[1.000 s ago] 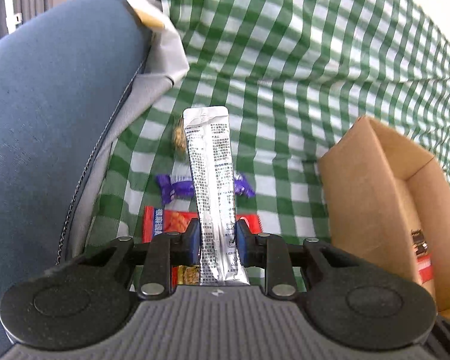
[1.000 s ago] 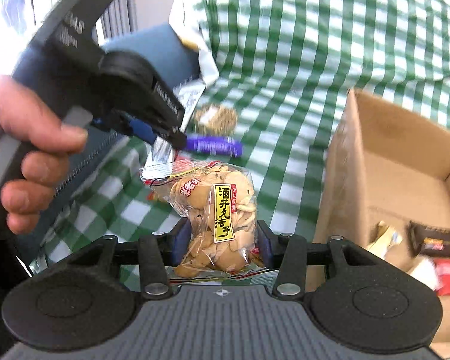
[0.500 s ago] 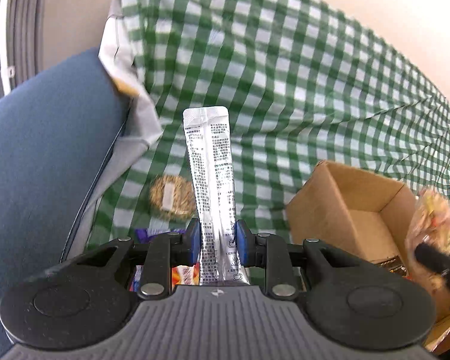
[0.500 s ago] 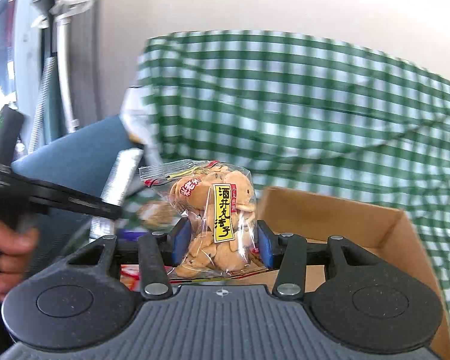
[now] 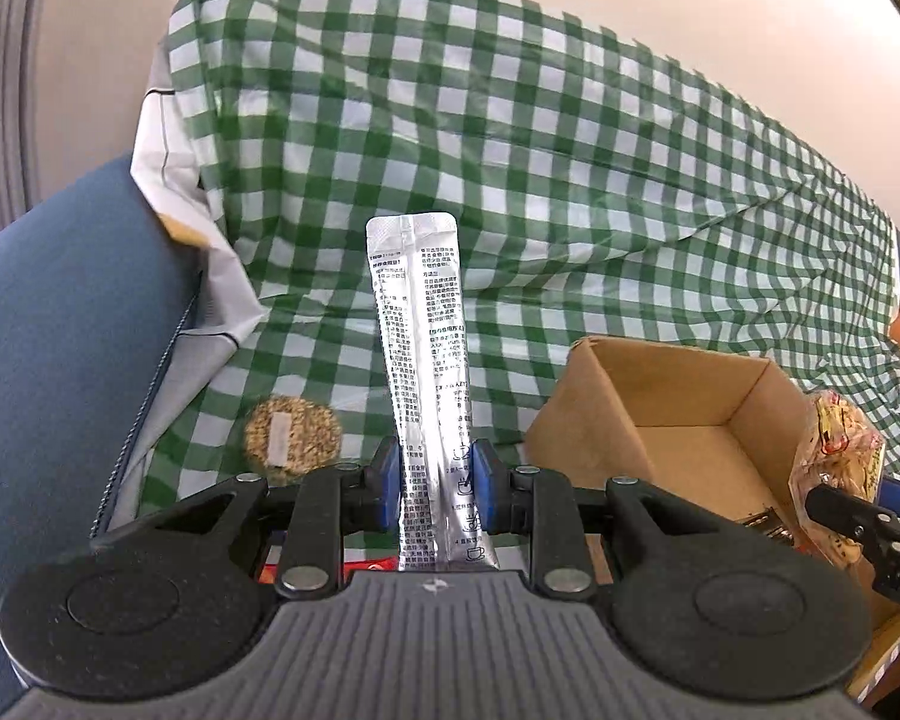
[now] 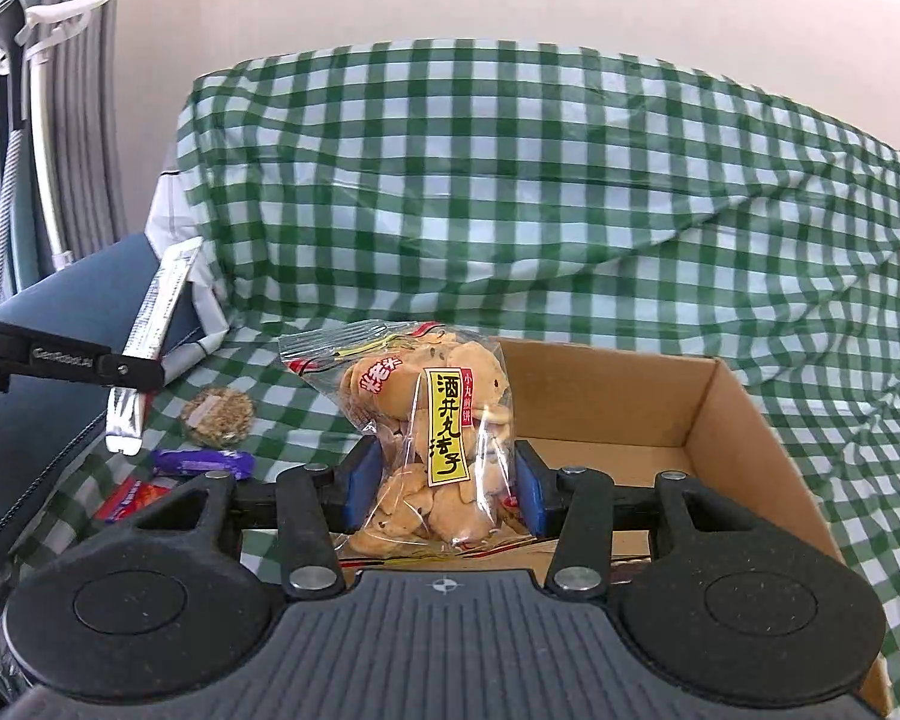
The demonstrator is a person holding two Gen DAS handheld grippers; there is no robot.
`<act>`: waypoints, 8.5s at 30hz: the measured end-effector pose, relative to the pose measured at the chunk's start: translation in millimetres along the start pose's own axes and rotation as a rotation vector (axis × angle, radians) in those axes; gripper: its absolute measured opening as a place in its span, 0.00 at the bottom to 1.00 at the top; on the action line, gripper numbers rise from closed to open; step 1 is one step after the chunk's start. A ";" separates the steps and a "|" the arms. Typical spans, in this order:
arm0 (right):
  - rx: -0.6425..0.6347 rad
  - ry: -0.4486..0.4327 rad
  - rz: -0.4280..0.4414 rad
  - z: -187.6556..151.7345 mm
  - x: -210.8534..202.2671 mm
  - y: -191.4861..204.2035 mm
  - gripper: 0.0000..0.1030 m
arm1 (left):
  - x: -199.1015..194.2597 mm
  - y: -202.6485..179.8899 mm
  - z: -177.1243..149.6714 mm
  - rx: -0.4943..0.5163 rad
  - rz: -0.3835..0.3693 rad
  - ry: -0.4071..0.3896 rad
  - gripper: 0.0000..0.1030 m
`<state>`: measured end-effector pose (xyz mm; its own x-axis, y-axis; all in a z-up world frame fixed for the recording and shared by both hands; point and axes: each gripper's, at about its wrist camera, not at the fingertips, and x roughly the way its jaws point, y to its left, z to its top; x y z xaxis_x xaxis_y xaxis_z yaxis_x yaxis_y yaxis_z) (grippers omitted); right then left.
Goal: Organize snacks
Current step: 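Carry the stick pack over the box while the right tool carries the cookie bag, then open both tools over the box to drop the stick pack and cookie bag, then grasp the purple-wrapped bar with the left tool while the right tool grasps the gold-wrapped candy, then lift the purple bar with the left tool while the right tool lifts the gold candy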
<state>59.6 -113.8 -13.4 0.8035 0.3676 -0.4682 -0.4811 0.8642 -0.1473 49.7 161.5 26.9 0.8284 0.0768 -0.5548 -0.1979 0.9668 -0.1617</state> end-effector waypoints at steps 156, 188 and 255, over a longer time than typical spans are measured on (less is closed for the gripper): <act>-0.067 -0.112 0.068 15.1 -2.0 85.4 0.36 | 43.2 107.5 12.2 -0.190 0.135 0.222 0.09; -0.030 0.311 0.181 -64.1 155.4 224.5 0.75 | 86.9 91.0 2.7 -0.051 0.073 0.302 0.41; -0.133 0.336 0.273 -60.0 140.7 183.6 0.62 | 77.3 107.6 -42.6 -0.236 0.140 0.568 0.25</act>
<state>63.3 76.0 -158.6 0.4929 0.4252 -0.7591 -0.7183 0.6912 -0.0792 70.1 261.1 -68.2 0.3915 -0.0054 -0.9202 -0.4482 0.8722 -0.1958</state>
